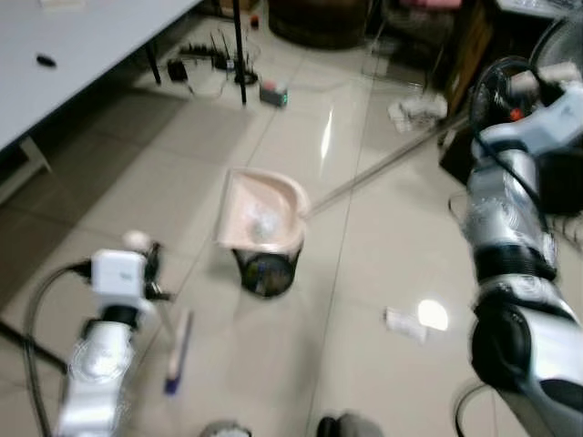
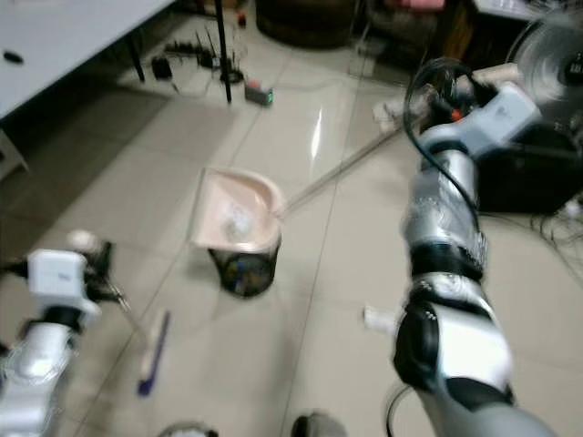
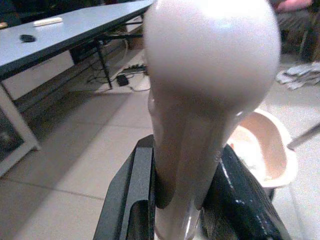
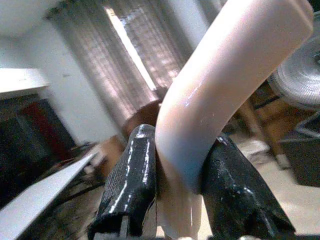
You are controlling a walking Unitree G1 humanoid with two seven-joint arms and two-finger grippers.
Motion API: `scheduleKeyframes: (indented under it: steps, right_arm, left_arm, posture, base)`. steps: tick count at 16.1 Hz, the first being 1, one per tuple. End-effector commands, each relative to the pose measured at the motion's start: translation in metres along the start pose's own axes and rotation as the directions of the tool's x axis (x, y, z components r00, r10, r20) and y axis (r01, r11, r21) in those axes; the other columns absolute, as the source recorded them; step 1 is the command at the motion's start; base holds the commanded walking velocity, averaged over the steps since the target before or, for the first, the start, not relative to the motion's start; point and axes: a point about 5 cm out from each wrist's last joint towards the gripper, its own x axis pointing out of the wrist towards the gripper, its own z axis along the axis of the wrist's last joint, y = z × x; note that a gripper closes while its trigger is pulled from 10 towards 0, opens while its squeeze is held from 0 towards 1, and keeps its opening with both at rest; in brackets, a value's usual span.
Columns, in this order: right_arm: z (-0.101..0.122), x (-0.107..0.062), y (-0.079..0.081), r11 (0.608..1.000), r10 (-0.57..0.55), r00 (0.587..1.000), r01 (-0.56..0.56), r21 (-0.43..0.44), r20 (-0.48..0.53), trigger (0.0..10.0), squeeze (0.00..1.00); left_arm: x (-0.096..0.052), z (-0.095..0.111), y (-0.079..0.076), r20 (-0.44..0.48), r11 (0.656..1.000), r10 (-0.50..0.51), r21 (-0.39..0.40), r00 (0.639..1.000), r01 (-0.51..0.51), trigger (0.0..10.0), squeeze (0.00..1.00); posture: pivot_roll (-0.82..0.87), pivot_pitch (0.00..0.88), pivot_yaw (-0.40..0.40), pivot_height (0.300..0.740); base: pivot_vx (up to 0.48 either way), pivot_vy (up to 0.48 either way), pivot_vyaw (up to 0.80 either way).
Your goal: Sweep floor
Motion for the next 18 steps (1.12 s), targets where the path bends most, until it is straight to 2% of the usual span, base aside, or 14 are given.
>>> scheduleKeyframes:
  steps: [1,13,18]
  right_arm:
    - [0.0149,0.0073,0.0138,0.999,0.037,0.997,-0.039,0.031,0.072,10.0,0.00]
    - [0.0174,0.0114,0.0135,0.998,0.041,0.996,-0.044,0.041,0.078,10.0,0.00]
    - [0.0166,0.0117,0.0152,0.998,0.051,0.995,-0.054,0.042,0.081,10.0,0.00]
  left_arm:
    - [0.0018,0.0083,0.0033,0.043,1.000,0.006,0.012,0.999,-0.006,10.0,0.00]
    - [0.0028,0.0096,0.0040,0.045,1.000,-0.012,0.015,0.999,0.011,10.0,0.00]
    - [0.0034,0.0082,0.0092,0.023,0.999,-0.003,0.046,1.000,0.002,10.0,0.00]
  posture:
    - [0.12,0.066,-0.043,0.740]
    - [0.13,0.071,-0.028,0.740]
    - [0.13,0.075,-0.018,0.740]
  base:
    - [0.398,0.000,0.00]
    - [0.387,0.000,0.00]
    - [0.000,0.000,0.00]
